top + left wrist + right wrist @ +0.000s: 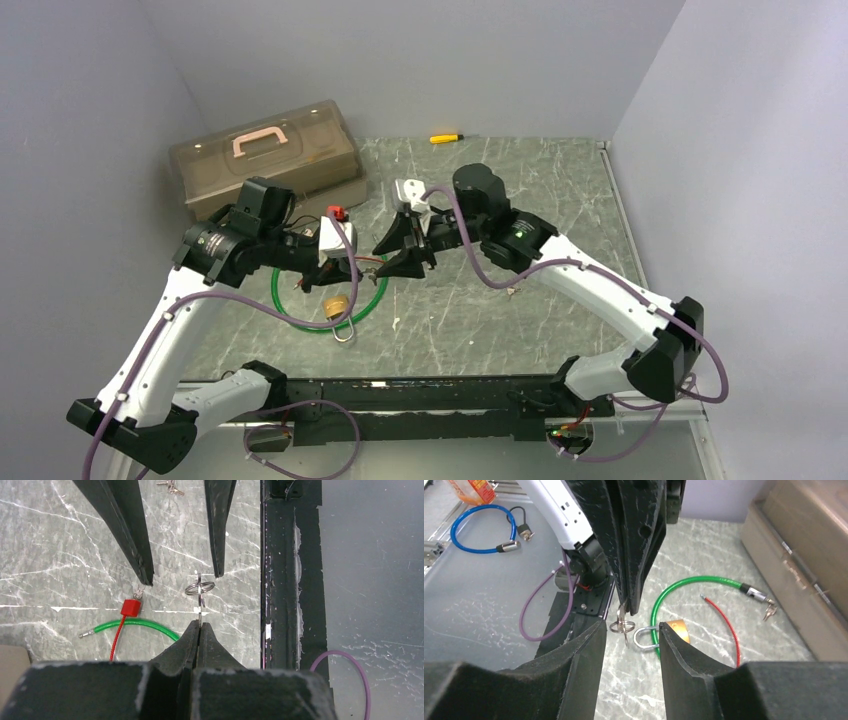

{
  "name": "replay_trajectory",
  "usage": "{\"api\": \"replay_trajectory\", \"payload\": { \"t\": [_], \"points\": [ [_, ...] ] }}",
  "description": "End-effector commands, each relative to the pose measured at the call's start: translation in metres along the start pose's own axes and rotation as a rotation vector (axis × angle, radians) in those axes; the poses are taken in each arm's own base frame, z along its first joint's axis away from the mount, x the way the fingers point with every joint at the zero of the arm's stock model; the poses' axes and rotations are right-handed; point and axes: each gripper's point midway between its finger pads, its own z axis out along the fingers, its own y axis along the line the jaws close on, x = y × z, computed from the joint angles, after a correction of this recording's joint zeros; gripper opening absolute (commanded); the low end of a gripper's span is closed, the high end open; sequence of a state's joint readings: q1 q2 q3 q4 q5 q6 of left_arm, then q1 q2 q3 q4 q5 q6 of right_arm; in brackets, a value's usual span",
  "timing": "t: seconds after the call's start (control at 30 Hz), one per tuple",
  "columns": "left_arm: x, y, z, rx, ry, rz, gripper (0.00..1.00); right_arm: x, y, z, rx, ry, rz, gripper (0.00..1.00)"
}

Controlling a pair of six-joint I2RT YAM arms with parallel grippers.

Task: Unlock with the key
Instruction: Adjust the key.

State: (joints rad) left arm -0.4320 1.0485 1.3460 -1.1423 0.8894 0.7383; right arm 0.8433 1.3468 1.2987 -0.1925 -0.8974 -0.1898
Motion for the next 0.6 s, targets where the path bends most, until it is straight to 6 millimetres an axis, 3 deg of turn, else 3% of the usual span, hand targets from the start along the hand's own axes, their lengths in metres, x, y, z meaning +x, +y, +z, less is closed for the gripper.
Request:
{"api": "replay_trajectory", "payload": {
  "t": [0.0, 0.3, 0.5, 0.57],
  "points": [
    [-0.008, 0.000, -0.004, -0.012, -0.009, 0.002, 0.00, -0.014, 0.001, 0.001, -0.017, 0.002, 0.001, 0.44],
    [-0.001, 0.012, -0.001, -0.056, 0.019, -0.026, 0.00, -0.009, 0.003, 0.009, -0.038, 0.012, 0.026, 0.41],
    [0.004, 0.013, 0.001, -0.063, 0.029, -0.033, 0.00, -0.009, -0.008, 0.011, 0.017, 0.001, 0.018, 0.39],
    [0.004, 0.013, 0.001, -0.064, 0.028, -0.035, 0.00, -0.008, -0.014, 0.013, 0.039, -0.005, 0.016, 0.34]
  ]
}}
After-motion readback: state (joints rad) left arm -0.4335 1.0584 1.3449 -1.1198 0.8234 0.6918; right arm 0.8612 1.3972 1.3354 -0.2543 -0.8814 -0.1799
